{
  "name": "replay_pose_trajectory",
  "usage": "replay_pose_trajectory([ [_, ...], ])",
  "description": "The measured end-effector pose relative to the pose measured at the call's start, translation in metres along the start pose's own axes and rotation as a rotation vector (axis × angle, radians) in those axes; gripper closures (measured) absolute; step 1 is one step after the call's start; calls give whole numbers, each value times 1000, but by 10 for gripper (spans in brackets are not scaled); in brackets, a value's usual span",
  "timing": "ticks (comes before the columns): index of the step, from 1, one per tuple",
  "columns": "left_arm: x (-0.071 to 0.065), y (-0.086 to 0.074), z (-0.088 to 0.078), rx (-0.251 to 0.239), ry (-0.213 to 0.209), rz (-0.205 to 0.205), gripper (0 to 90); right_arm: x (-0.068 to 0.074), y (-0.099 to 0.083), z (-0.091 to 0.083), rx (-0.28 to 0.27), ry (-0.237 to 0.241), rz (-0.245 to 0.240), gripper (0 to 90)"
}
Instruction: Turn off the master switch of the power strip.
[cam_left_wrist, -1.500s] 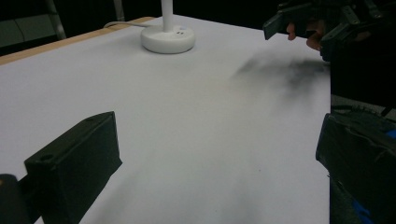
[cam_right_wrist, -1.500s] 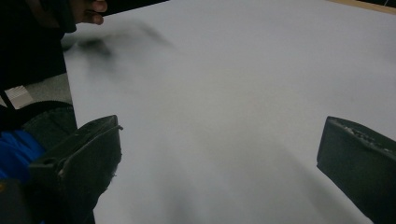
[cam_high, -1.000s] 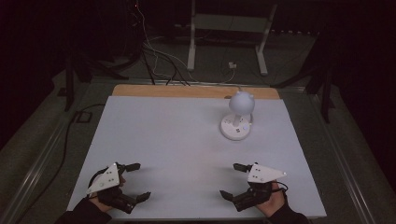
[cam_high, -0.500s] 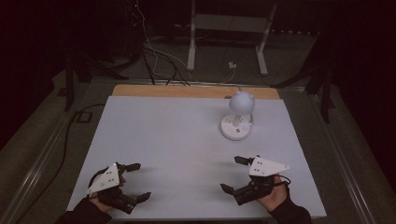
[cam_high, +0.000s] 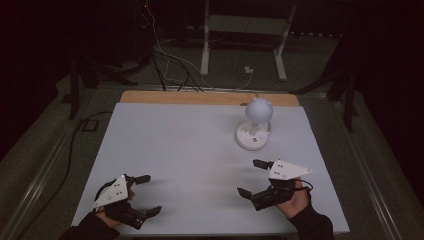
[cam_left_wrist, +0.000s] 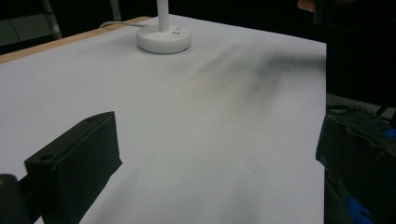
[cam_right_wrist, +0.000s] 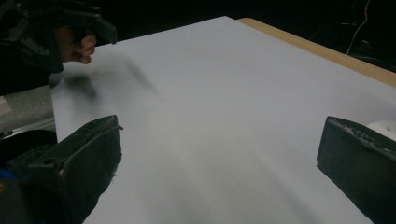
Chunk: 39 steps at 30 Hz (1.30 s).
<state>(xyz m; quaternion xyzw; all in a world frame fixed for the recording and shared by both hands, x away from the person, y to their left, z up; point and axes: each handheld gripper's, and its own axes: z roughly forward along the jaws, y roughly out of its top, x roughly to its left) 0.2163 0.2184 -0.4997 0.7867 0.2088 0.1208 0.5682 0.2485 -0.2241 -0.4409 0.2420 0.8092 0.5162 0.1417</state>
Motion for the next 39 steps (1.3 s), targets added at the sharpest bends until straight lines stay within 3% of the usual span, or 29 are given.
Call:
replay_pose_trajectory([
  [23, 0, 0, 0, -4, -1, -2, 3, -33, 13, -5, -19, -82, 15, 1],
  [39, 1, 1, 0, -5, -3, 1, 3, -66, 11, 8, -7, -136, 67, 0],
])
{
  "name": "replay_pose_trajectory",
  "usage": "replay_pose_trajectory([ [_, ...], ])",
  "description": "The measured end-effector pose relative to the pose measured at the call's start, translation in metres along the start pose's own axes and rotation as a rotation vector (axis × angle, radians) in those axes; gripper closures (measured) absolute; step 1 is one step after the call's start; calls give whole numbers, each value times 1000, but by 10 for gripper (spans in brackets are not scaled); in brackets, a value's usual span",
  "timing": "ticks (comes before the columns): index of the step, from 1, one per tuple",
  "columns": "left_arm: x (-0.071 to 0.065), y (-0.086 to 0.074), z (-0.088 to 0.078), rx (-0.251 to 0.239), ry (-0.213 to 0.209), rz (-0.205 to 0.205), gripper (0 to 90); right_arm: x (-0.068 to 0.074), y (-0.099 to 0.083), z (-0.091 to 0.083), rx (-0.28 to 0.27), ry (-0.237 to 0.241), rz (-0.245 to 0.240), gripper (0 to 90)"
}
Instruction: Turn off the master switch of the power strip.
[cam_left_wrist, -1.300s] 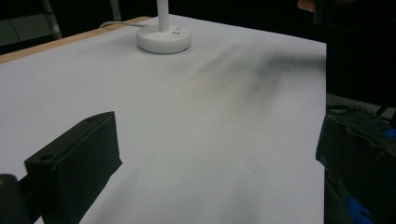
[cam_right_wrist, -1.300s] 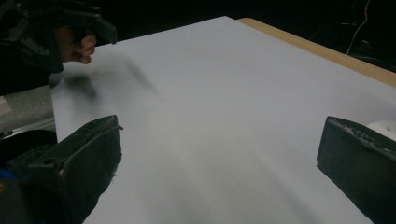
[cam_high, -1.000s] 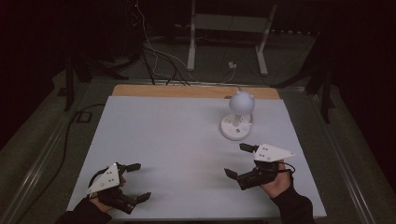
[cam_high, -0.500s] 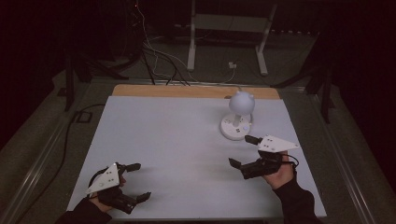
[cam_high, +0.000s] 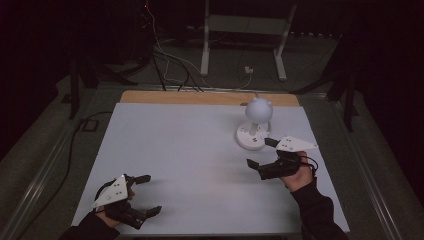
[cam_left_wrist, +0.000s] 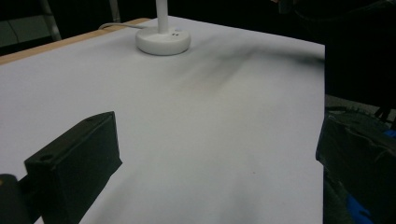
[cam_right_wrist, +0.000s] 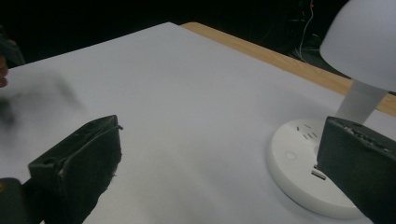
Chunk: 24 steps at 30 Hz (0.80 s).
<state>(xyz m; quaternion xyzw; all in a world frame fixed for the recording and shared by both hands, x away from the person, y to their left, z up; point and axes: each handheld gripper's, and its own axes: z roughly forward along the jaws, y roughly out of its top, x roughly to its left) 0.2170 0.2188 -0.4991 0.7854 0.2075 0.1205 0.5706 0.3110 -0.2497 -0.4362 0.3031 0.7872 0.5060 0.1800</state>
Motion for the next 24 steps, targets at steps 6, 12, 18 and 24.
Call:
replay_pose_trajectory([
  [6, 0, 0, 0, 5, 2, 1, 3, -9, -1, 4, 9, -16, 16, 0],
  [12, 0, 0, 0, 1, 0, -3, 3, -24, -1, 9, 14, -44, 37, 0],
  [18, 0, 0, 1, 5, 3, -1, 3, -39, -2, 15, 32, -65, 61, 0],
  [24, 0, 0, 0, 2, 0, -2, 3, -49, -5, 20, 45, -76, 74, 0],
])
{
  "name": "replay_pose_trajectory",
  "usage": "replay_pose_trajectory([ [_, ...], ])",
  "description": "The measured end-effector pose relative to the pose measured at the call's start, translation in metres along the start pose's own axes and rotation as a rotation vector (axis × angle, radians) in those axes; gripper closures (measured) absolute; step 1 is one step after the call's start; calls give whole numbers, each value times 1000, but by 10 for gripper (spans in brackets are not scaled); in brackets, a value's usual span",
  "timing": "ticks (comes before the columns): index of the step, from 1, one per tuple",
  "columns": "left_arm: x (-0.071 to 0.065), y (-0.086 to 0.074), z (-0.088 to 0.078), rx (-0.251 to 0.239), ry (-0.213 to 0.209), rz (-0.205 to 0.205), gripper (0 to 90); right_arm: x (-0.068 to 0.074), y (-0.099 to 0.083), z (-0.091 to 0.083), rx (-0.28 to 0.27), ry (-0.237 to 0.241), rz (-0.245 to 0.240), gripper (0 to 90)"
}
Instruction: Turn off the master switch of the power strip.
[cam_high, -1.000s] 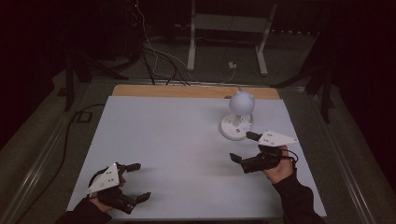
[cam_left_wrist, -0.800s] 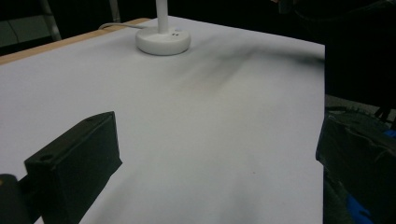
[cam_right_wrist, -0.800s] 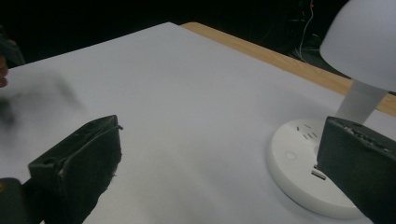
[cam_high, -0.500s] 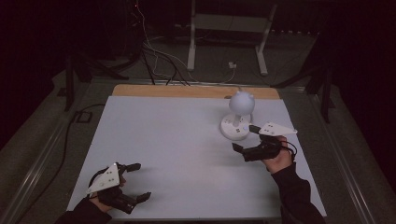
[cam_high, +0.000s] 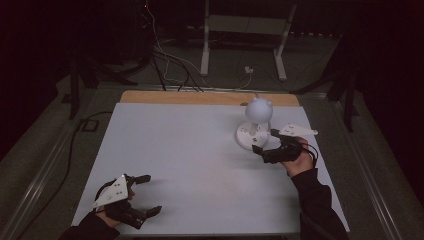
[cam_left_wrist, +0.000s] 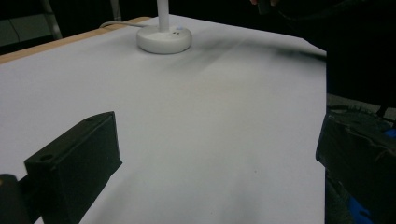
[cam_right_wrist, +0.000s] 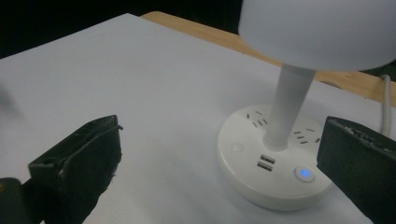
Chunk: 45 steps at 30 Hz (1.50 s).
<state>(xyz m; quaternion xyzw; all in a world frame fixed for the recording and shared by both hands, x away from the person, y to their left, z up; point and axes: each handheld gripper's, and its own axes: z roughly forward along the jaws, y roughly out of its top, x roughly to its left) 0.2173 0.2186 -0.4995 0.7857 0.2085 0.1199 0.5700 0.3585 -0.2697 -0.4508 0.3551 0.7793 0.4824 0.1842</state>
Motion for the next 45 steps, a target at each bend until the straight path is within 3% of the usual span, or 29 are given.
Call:
replay_pose_trajectory([
  [17, 0, 0, 0, 1, -1, -1, 3, -30, -7, 19, 15, -48, 96, 0],
  [24, 0, 0, 1, 3, -2, -3, 3, -35, -11, 24, 28, -92, 133, 34],
  [29, 0, 0, 1, 4, -1, -2, 3, -39, -12, 28, 22, -145, 211, 70],
  [34, 0, 0, 0, 2, 3, -1, 3, -42, -13, 27, 22, -178, 280, 253],
  [45, 0, 0, 0, -1, 4, -1, 3, -44, -13, 26, 30, -249, 306, 588],
])
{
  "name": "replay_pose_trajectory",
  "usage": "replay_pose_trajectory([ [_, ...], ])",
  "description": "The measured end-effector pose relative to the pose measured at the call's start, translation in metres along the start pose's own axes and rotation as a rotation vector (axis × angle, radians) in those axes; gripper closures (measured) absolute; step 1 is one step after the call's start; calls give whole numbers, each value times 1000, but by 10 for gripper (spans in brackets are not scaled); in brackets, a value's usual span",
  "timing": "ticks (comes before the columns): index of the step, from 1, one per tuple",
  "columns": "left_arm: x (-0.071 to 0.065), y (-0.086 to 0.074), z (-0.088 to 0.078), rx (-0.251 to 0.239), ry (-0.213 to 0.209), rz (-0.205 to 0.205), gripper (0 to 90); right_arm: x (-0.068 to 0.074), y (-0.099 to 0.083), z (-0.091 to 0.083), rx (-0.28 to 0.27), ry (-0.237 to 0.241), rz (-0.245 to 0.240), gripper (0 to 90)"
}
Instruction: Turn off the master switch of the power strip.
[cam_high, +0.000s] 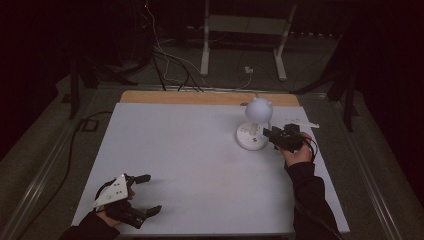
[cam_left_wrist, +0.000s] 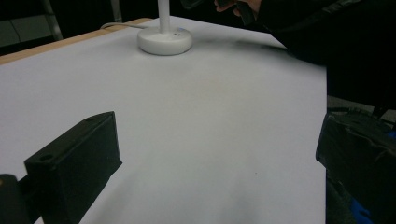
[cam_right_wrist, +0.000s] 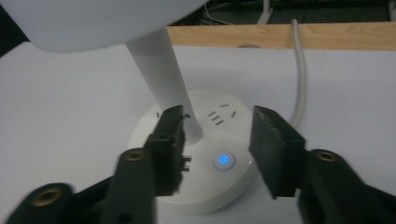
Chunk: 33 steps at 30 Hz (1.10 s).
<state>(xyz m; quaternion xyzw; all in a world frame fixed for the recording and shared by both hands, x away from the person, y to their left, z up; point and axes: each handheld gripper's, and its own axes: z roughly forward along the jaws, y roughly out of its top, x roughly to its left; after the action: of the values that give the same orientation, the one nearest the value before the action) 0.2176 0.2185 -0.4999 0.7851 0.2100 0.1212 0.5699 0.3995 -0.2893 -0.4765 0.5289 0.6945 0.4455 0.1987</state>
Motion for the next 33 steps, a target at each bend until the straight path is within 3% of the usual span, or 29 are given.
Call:
replay_pose_trajectory([
  [3, 0, 0, 0, -1, -1, -2, 3, 1, -1, 2, 15, -15, -9, 659],
  [6, 0, 0, 1, 8, 1, 0, 3, 1, -2, 2, 4, 8, 2, 711],
  [9, 0, 0, 1, 8, -2, 1, 3, 2, -2, 2, 9, 1, -7, 772],
  [13, 0, 0, 1, 8, -2, 0, 3, 5, -2, 5, 22, -35, -52, 898],
  [24, 1, 0, 0, 3, -4, -5, 3, 11, -5, 11, 27, -106, -94, 900],
  [33, 0, 0, 0, 3, -5, -4, 3, 14, -8, 19, 57, -120, -97, 900],
])
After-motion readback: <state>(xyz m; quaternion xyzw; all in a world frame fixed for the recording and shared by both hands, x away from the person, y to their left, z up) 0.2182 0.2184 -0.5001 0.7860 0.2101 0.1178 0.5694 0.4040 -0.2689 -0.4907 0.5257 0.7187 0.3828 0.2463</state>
